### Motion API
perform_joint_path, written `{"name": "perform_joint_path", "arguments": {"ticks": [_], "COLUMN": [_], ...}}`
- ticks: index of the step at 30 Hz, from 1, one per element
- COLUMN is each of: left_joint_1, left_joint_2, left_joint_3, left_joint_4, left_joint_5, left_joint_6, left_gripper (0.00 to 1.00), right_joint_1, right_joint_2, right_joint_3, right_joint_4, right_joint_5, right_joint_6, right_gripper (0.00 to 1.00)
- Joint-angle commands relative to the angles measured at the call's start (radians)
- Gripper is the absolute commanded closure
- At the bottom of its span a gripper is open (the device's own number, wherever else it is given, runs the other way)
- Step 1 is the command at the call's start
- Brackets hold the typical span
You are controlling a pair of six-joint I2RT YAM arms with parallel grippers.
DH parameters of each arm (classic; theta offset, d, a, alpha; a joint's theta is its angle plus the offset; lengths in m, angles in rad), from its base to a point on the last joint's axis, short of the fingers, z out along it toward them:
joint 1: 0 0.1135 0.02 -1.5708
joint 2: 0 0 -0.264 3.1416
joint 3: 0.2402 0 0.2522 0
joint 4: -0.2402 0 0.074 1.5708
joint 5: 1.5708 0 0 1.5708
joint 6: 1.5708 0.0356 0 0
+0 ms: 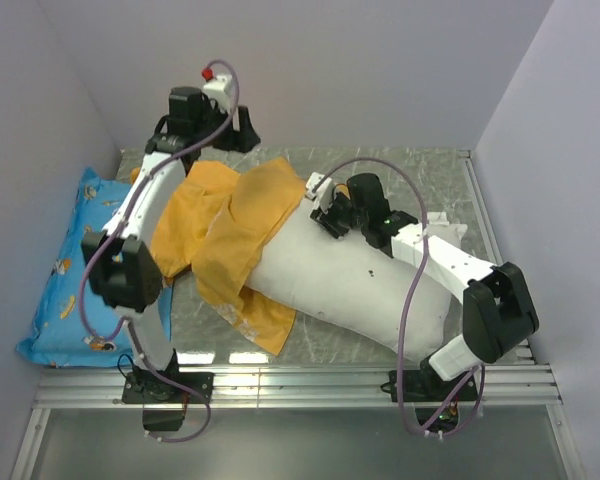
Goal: Put the pillow into the pillowcase
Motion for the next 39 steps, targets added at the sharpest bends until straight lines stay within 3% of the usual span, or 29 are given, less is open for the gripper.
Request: {"name": "perform_joint_path", "arguments": {"ticks": [1, 2, 3, 7, 13, 19, 26, 30, 34, 35, 39], "left_joint_1": [-0.14, -0.163, -0.21, -0.345, -0.487, -0.491, -0.481, -0.484, -0.504, -0.516, -0.536], "left_joint_2": [-0.252, -0.3, -0.317, -0.326, -0.211, -0.078, -0.065, -0.084, -0.075, -0.062, -0.024], "left_joint_3": [-0.222, -0.281, -0.3, -0.299, -0.218, -0.164, -0.162, -0.132, -0.063, -0.032, 0.026], "left_joint_4": [-0.111, -0.11, -0.11, -0.152, -0.201, -0.224, -0.223, -0.266, -0.355, -0.379, -0.413], "left_joint_5": [-0.26, -0.298, -0.324, -0.462, -0.651, -0.826, -0.889, -0.837, -0.665, -0.565, -0.357], "left_joint_6": [0.309, 0.323, 0.337, 0.384, 0.401, 0.433, 0.476, 0.446, 0.389, 0.387, 0.285], "left_gripper": [0.2, 0.2, 0.2, 0.21, 0.22, 0.29, 0.39, 0.61, 0.95, 0.99, 1.0], "right_joint_1": [-0.028, -0.042, -0.066, -0.108, -0.137, -0.151, -0.175, -0.186, -0.188, -0.189, -0.191], "right_joint_2": [0.011, 0.002, -0.01, -0.075, -0.112, -0.058, -0.003, 0.02, 0.063, 0.071, 0.104], "right_joint_3": [0.102, 0.134, 0.154, 0.237, 0.101, -0.081, -0.149, -0.161, -0.138, -0.131, -0.111], "right_joint_4": [-0.123, -0.147, -0.172, -0.38, -0.41, -0.261, -0.154, -0.101, -0.051, -0.04, 0.015], "right_joint_5": [-0.134, -0.148, -0.16, -0.244, -0.41, -0.471, -0.51, -0.504, -0.514, -0.522, -0.554], "right_joint_6": [0.165, 0.194, 0.263, 0.412, 0.633, 0.748, 0.846, 0.869, 0.903, 0.92, 0.971], "right_gripper": [0.42, 0.28, 0.25, 0.24, 0.34, 0.41, 0.48, 0.53, 0.58, 0.59, 0.61]}}
